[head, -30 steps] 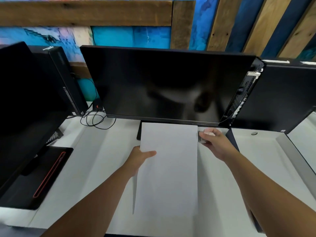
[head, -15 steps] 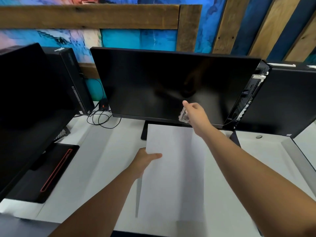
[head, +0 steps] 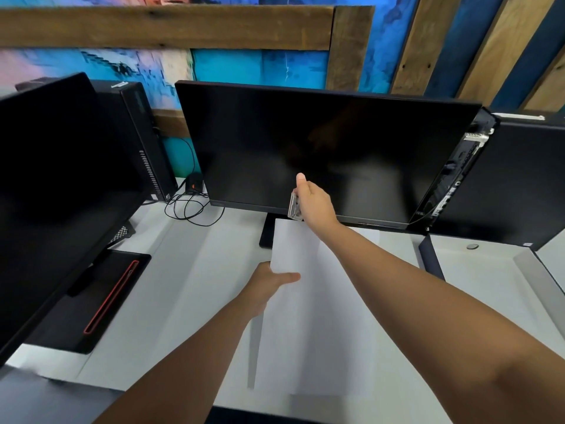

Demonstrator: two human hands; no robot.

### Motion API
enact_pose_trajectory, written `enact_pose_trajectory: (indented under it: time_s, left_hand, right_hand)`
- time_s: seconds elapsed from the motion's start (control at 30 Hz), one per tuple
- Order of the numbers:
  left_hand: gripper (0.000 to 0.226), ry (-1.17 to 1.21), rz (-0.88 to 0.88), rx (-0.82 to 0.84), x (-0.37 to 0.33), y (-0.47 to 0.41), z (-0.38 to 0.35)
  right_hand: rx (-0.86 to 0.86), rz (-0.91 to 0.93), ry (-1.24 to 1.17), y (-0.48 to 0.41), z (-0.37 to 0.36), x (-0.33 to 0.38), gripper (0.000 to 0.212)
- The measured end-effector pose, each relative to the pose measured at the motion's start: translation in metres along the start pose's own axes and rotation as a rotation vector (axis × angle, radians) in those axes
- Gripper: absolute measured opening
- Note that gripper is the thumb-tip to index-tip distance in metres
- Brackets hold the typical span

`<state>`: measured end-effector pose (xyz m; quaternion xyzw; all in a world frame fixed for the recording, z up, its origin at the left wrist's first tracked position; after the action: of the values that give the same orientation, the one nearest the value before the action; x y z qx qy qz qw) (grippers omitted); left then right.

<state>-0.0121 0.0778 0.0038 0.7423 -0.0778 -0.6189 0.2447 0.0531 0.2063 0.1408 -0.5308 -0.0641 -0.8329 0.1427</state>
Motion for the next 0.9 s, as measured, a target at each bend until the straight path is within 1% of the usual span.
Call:
enact_pose_trajectory:
  time_s: [0.2,0.4,0.5,0.73,0.9]
  left_hand:
    - [0.018,-0.005,0.008,-0.001,-0.003,0.001,0.002]
    - [0.017,0.002,0.011,0.008,-0.004,0.002,0.003]
    - [0.018,-0.004,0.014,0.000,-0.005,0.003,0.005]
    - [0.026,-0.002,0.005,0.006,-0.008,0.003,0.008]
    - [0.021,-0.002,0.015,0.006,-0.005,0.003,0.010]
  right_hand:
    - [0.018,0.026,0.075,0.001,-0.009,0.002,0.050]
    - [0.027,0.047,0.186,0.001,-0.019,0.004,0.060]
    - [0.015,0.050,0.229,0.002,-0.022,0.005,0.058]
    - [-0.006,0.069,0.264,0.007,-0.028,0.005,0.056]
    - [-0.035,0.066,0.288,0.005,-0.030,0.004,0.056]
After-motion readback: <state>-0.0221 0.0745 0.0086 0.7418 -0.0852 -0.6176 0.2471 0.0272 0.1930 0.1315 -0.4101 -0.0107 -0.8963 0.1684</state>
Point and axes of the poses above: each hand's wrist, its own y-axis away from the middle knuckle, its own z-axis out of the back of the hand, x = y × z, the point moved 10 cm from there along -y, towards the middle knuckle, and after that the axes turned 3 degrees about z, right-handed, at the moved point
